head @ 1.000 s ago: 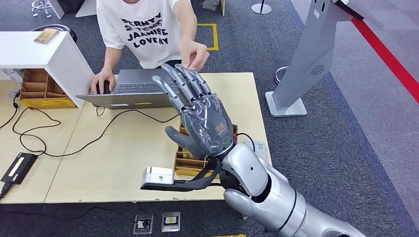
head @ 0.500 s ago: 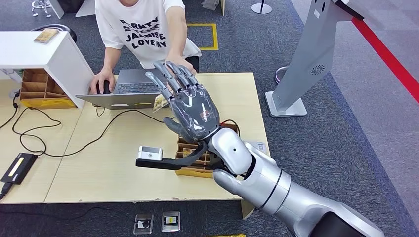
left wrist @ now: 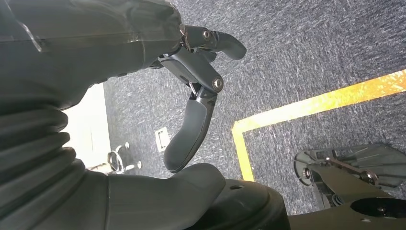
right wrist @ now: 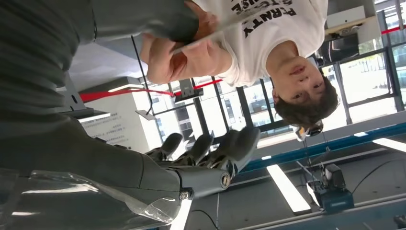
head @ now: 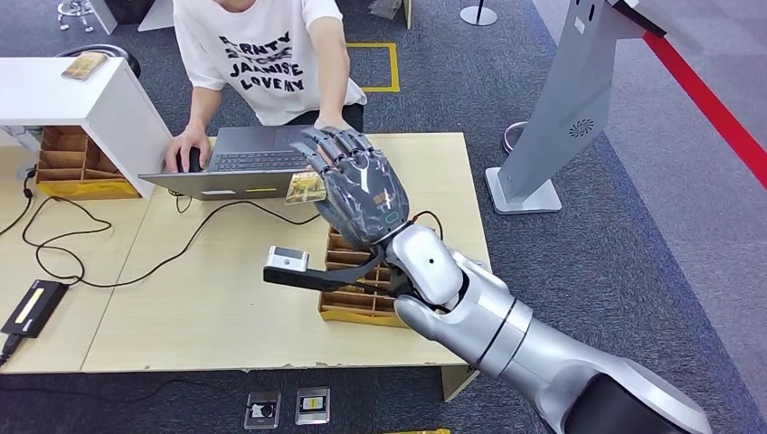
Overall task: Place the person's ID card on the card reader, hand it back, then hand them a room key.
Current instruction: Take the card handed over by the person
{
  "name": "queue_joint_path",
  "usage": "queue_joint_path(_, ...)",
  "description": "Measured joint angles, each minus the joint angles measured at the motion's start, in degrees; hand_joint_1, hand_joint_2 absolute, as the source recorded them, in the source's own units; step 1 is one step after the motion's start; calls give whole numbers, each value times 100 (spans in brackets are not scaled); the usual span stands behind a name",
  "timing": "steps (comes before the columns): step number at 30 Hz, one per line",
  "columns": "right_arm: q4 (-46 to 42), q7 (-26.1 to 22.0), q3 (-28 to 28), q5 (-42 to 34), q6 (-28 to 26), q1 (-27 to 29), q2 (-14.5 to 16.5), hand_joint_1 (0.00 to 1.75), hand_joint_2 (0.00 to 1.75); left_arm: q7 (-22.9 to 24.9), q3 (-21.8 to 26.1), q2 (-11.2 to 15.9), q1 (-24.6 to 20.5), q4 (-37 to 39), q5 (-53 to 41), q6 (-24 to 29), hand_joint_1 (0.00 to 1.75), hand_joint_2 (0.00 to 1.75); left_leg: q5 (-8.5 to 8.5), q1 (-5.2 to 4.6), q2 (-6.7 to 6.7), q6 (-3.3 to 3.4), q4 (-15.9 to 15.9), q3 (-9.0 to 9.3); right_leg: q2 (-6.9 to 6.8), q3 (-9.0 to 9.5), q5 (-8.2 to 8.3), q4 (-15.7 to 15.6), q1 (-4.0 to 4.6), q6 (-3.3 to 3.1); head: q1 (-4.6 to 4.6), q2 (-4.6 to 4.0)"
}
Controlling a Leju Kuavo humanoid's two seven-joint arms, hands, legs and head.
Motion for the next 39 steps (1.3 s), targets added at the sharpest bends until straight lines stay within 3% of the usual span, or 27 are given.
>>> queue_joint_path(28,393,-72,16,-330,-30,-55,4,175,175,0,-1,0,1,0,24,61,0,175,0,0,0,0,0,0,0,0,0,0,0,0,0,0)
queue_joint_path(39,351,-355,-71,-1758,-208,-53,32,175,175,0,2,0,4,0,72,63,0,175,0,0,1,0,0,1,1,0,0,0,0,0,0,0)
